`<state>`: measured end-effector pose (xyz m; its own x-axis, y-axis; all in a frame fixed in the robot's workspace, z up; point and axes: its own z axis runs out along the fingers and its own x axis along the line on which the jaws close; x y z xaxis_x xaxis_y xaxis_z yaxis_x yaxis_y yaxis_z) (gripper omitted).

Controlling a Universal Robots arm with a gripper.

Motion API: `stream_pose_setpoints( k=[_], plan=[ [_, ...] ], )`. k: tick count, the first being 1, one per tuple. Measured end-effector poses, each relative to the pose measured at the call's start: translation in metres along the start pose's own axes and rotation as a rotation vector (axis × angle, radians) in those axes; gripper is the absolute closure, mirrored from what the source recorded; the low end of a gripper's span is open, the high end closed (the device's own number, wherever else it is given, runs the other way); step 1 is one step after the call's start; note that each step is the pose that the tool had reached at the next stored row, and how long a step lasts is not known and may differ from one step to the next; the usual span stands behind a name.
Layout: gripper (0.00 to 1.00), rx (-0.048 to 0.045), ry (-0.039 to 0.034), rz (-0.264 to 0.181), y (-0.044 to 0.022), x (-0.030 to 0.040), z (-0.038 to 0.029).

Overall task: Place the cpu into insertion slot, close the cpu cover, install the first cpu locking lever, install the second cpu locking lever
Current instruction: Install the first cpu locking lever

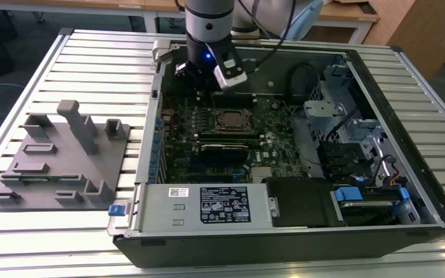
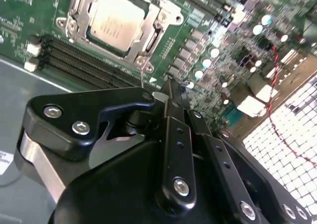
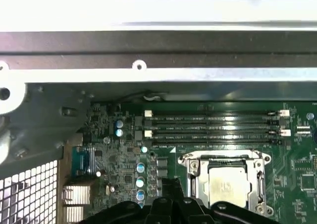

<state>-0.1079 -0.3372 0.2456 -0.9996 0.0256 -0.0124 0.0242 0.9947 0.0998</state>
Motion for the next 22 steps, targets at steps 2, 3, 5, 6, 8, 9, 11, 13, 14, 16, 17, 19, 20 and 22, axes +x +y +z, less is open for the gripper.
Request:
stream_pose_setpoints(
  k=[2, 3, 5, 6, 8, 9, 11, 13, 14, 16, 17, 19, 20, 22],
  plan=[
    [0.9, -0.0176, 0.0006, 0.0, -0.0002, 0.0009, 0.0001],
    [0.9, -0.0272, 0.0008, 0.0, -0.0004, 0.0013, 0.0001],
    [0.9, -0.0463, 0.0011, 0.001, -0.0006, 0.0019, 0.0002],
    [0.9, -0.0564, 0.0015, 0.001, -0.0007, 0.0022, 0.0001],
    [0.9, -0.0777, 0.002, 0.001, -0.0009, 0.0027, 0.0002],
    [0.9, -0.0875, 0.0022, 0.001, -0.001, 0.003, 0.0002],
    [0.9, -0.1082, 0.0026, 0.002, -0.0012, 0.0035, 0.0002],
    [0.9, -0.1269, 0.0032, 0.002, -0.0014, 0.0038, 0.0003],
    [0.9, -0.1289, 0.0031, 0.002, -0.0014, 0.0038, 0.0003],
    [0.9, -0.1293, 0.0031, 0.002, -0.0013, 0.0038, 0.0003],
    [0.9, -0.1294, 0.0032, 0.002, -0.0013, 0.0038, 0.0003],
    [0.9, -0.1293, 0.0034, 0.002, -0.0013, 0.003, 0.0002],
    [0.9, -0.1294, 0.0032, 0.002, -0.0012, 0.0022, 0.0003],
    [0.9, -0.1294, 0.0033, 0.002, -0.0008, -0.0005, 0.0004]
  ],
)
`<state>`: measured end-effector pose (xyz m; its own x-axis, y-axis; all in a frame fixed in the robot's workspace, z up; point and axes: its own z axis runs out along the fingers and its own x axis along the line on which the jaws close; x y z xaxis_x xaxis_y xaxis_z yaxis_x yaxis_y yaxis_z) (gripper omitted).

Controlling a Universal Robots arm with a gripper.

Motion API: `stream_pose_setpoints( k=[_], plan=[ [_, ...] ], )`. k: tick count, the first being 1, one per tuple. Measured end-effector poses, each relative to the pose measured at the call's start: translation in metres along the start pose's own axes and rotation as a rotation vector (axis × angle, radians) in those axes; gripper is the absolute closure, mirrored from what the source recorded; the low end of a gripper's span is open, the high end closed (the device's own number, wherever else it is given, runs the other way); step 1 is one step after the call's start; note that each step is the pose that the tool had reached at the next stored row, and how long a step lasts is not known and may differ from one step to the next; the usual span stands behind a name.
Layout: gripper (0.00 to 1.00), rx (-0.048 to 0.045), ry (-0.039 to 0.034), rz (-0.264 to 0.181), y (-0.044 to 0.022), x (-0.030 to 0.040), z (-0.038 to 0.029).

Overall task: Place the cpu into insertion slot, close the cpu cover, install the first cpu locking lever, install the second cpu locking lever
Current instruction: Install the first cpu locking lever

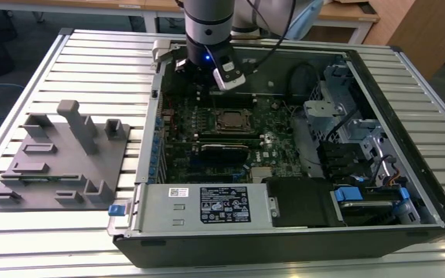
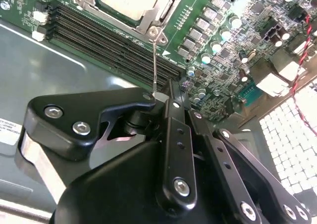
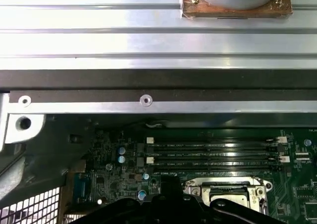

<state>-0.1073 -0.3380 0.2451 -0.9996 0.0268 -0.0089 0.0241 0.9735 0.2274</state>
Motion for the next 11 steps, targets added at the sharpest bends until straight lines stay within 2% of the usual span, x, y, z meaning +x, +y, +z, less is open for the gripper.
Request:
stream_pose_setpoints(
  k=[5, 11],
  plan=[
    [0.9, 0.0, -0.0001, 0.0, 0.0006, -0.0127, 0.0004],
    [0.9, -0.0001, -0.0001, 0.0, 0.0012, -0.0368, 0.0011]
  ],
)
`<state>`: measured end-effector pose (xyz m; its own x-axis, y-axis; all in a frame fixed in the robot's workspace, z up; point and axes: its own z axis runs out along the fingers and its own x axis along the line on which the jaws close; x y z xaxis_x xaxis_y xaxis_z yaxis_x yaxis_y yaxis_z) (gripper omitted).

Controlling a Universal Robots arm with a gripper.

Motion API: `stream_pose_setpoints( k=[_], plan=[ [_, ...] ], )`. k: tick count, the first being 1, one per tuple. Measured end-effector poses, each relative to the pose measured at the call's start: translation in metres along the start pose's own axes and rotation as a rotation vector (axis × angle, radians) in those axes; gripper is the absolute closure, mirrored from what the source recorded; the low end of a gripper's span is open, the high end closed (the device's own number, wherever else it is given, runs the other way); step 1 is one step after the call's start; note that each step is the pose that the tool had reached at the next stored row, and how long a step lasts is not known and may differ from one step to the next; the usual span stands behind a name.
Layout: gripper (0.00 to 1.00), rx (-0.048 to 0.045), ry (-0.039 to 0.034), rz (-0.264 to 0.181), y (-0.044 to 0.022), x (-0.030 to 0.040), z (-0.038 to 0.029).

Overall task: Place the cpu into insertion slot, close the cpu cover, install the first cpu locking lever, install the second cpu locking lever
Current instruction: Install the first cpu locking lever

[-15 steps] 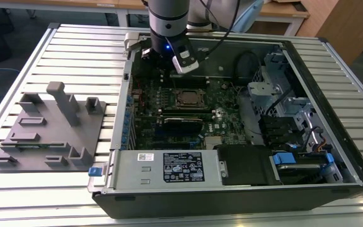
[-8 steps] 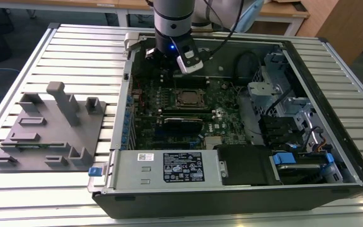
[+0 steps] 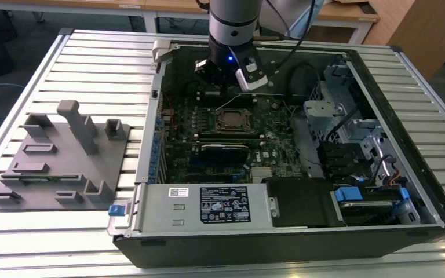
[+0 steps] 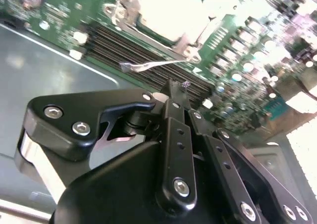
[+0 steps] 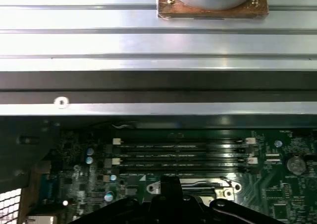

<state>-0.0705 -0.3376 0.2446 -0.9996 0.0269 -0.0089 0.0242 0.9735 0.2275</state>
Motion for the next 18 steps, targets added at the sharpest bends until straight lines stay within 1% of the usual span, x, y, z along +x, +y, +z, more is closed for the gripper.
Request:
stream_pose_setpoints(
  k=[1, 6, 10, 16, 18],
  plan=[
    [0.9, 0.0002, 0.0001, 0.0, 0.0, -0.0011, 0.0],
    [0.9, 0.0006, -0.0001, 0.0, 0.0, -0.0011, 0.0003],
    [0.9, 0.0059, 0.0001, 0.0, -0.0003, -0.0011, 0.0014],
    [0.9, 0.0057, -0.0001, 0.0, -0.0007, -0.0011, 0.003],
    [0.9, 0.0058, -0.0001, 0.0, -0.0011, -0.0011, 0.0046]
  ],
)
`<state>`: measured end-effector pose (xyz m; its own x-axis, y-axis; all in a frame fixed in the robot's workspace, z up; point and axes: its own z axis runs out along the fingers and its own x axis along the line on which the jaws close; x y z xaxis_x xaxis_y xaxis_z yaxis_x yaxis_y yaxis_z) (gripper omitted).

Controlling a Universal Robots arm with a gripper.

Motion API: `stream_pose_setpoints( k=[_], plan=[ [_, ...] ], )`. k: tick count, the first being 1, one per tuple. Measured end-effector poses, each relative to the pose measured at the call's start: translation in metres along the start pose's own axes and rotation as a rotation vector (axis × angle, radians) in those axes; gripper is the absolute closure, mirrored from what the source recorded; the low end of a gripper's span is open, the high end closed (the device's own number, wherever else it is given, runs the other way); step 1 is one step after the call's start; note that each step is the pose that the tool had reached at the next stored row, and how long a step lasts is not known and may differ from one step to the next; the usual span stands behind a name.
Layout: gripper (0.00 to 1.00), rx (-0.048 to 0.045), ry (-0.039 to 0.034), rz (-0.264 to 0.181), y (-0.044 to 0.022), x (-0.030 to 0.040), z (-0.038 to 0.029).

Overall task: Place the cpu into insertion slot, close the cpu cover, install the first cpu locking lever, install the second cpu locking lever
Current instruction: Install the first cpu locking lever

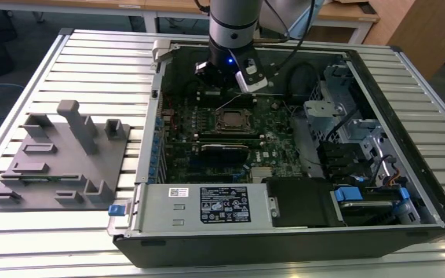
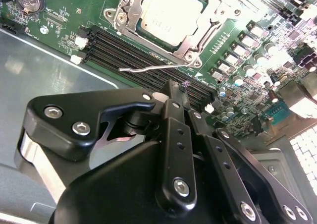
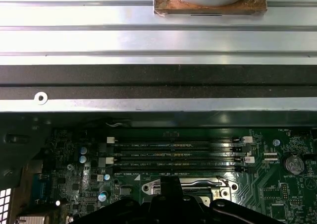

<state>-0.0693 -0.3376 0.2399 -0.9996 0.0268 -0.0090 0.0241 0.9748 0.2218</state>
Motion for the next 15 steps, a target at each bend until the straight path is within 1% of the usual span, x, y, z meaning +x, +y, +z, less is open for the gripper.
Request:
stream_pose_setpoints(
  k=[4, 6, 11, 15],
  plan=[
    [0.9, 0.0, 0.0, 0.0, 0.0, 0.0, 0.0001],
    [0.9, 0.0003, 0.0, 0.0, -0.0005, 0.0, 0.0023],
    [0.9, 0.0004, -0.0002, 0.0, -0.0006, 0.0, 0.0029],
    [0.9, 0.0007, -0.0001, 0.0, -0.0013, 0.0, 0.0058]
  ],
)
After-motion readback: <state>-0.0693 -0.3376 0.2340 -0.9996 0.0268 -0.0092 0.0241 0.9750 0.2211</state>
